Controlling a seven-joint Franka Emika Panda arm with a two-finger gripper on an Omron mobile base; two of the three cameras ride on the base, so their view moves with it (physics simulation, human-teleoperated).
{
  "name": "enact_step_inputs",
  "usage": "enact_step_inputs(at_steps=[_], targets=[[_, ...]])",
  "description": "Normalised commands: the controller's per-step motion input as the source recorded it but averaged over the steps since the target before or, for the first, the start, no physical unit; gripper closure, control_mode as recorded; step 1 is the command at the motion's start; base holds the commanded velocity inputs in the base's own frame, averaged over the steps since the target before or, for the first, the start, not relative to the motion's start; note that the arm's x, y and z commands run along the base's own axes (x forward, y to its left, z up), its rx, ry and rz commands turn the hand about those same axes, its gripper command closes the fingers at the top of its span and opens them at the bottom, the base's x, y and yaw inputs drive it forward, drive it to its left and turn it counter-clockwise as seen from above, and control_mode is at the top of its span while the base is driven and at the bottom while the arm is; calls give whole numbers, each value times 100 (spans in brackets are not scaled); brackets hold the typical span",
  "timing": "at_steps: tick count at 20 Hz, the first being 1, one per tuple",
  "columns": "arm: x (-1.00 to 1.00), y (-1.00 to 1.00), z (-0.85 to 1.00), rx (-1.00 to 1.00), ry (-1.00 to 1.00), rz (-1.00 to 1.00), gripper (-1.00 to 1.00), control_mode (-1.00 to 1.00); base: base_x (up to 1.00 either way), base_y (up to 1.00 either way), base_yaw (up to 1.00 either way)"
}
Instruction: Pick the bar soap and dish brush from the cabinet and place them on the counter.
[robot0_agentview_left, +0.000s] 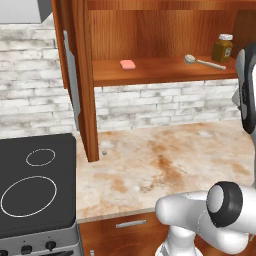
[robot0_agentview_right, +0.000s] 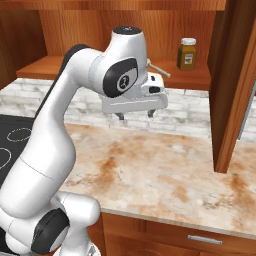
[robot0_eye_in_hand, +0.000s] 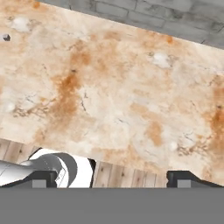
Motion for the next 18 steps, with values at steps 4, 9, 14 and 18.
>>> enact_step_inputs(at_steps=[4, 9, 14, 18], targets=[[30, 6, 22, -3, -8, 1, -100, -100, 0, 0, 0], [31, 10, 24, -1, -8, 0, -100, -100, 0, 0, 0], [34, 12, 16, 0, -6, -1, -100, -100, 0, 0, 0], [42, 10, 9, 2, -9, -3, -100, -100, 0, 0, 0]])
